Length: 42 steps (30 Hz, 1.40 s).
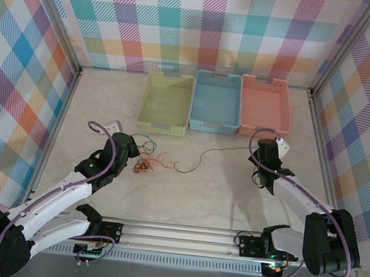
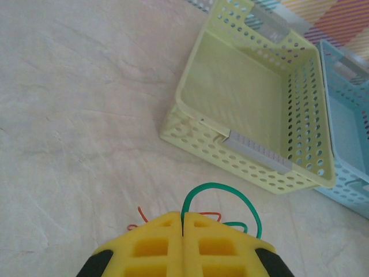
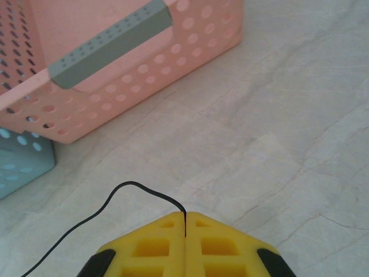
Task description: Untangle the cables
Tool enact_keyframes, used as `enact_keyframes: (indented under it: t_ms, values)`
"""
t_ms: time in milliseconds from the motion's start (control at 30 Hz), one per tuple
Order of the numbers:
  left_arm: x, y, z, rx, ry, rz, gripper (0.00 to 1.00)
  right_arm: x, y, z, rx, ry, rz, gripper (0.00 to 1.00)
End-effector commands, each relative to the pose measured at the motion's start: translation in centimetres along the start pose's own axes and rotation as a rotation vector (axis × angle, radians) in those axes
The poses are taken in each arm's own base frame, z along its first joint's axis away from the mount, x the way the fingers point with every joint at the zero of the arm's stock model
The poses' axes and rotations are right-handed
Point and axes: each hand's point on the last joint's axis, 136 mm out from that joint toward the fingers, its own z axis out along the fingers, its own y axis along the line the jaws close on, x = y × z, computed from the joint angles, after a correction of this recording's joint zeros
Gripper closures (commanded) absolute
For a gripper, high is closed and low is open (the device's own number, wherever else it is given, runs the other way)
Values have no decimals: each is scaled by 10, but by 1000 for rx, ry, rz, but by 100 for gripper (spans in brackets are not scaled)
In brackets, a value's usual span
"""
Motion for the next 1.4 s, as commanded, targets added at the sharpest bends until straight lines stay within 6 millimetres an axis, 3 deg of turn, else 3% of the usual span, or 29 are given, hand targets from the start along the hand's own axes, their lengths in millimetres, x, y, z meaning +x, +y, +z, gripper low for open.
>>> enact_keyframes:
  t_ms: [0,100,233,300,400,533,667,767,867,1000,1233,1367]
  values:
    - [-13,-17,-1,51,-10,5,100,-5,17,-2,-70,-13,-37,100]
    - [-10,-20,1,58,3,10,100,-2,21,-1,-87,8,-52,100]
    - [-10,-22,2,62,9,15,100,-5,24,-4,-101,-1,-53,68]
    - [-10,-22,2,62,11,16,100,-8,26,-8,-113,-14,-60,59]
    - [-9,-21,3,57,12,19,100,-16,38,-22,-153,-62,-98,55]
    - [-7,-22,4,57,22,22,100,-18,74,-44,-288,-125,-188,52]
    - [-7,-22,5,56,23,22,100,11,132,-55,-513,-35,-335,51]
    - [-7,-22,5,55,23,24,100,51,174,-58,-663,98,-446,49]
    - [-8,-22,4,55,20,23,100,84,196,-54,-707,191,-548,47]
    - [-9,-23,4,58,19,24,100,112,212,-54,-710,231,-712,44]
    - [-9,-23,4,57,20,22,100,148,230,-64,-822,354,-763,38]
    - [-9,-22,3,56,19,22,100,164,232,-58,-812,432,-794,39]
